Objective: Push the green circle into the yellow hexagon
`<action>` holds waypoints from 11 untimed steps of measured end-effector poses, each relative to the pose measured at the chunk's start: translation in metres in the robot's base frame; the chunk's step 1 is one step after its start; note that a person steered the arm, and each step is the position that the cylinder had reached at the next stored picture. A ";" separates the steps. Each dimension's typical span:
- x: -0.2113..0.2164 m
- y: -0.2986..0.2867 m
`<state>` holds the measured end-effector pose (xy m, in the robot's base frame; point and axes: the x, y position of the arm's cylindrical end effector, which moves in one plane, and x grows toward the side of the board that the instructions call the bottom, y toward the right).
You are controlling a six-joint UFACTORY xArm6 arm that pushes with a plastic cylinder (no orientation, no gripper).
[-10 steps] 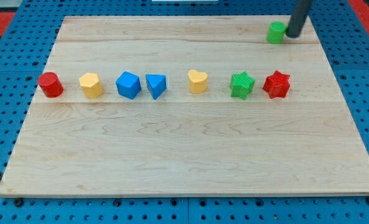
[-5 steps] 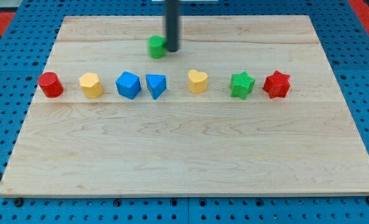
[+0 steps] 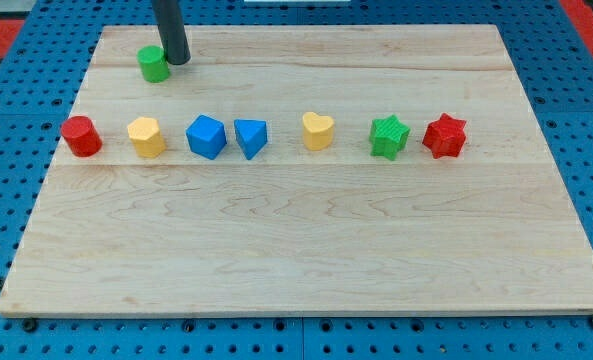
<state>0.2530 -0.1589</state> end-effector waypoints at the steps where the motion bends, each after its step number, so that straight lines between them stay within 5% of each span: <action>1: -0.014 -0.021; 4: 0.080 -0.040; 5: 0.048 -0.041; 11: 0.096 -0.085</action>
<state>0.3486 -0.2441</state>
